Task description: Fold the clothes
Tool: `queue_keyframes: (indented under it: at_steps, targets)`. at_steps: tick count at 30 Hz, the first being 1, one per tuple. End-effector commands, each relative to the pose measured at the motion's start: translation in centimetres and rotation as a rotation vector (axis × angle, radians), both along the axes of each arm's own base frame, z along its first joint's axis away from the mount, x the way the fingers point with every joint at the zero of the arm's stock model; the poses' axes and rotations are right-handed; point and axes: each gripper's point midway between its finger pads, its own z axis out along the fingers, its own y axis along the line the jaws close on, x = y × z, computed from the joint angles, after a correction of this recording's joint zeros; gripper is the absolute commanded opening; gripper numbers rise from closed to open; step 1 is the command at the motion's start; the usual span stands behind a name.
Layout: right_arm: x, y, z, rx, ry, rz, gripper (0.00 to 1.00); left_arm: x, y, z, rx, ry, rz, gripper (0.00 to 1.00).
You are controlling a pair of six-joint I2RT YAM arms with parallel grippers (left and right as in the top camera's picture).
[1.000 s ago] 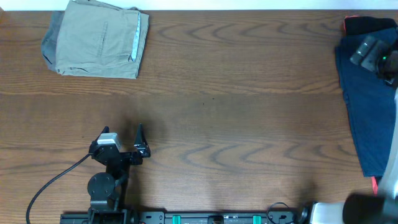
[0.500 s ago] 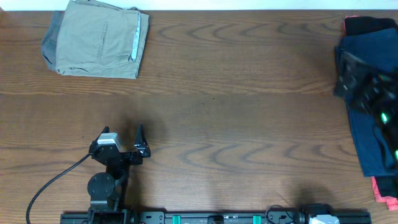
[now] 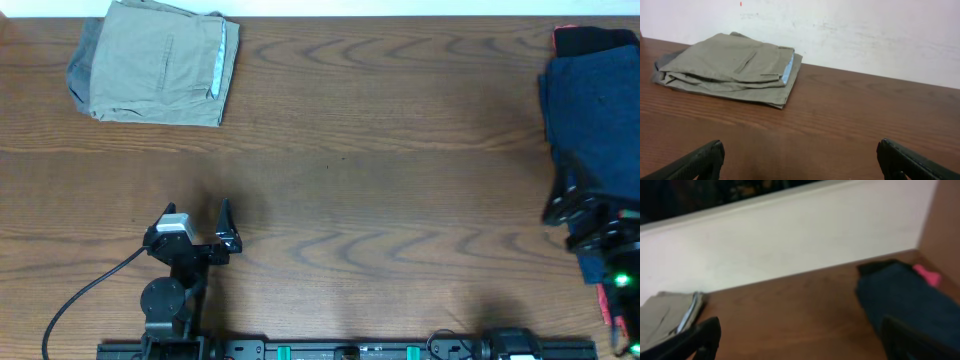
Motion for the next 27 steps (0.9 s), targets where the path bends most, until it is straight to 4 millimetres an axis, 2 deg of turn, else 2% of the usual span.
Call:
queue_keyframes:
  at_steps: [1,6,11,17,27]
  targets:
    - [0.7,1.8,-4.0,-0.002,0.0,0.107,0.99,0.0,-0.3,-1.6,0.017,0.035,-0.015,0.98]
    - [2.0,3.7,-9.0,0.012,-0.156,0.215,0.99,0.0,-0.3,-1.6,0.017,0.035,-0.015,0.98]
    - [2.4,4.9,-12.5,0.008,-0.33,0.283,0.99,0.0,-0.3,-1.6,0.017,0.035,-0.015,0.98]
    - [2.3,5.1,-15.7,0.005,-0.435,0.294,0.99,0.0,-0.3,-1.6,0.017,0.035,-0.016,0.98]
    - [3.1,3.9,-19.9,0.008,-0.389,0.215,0.99,0.0,-0.3,-1.6,0.017,0.035,-0.015,0.98]
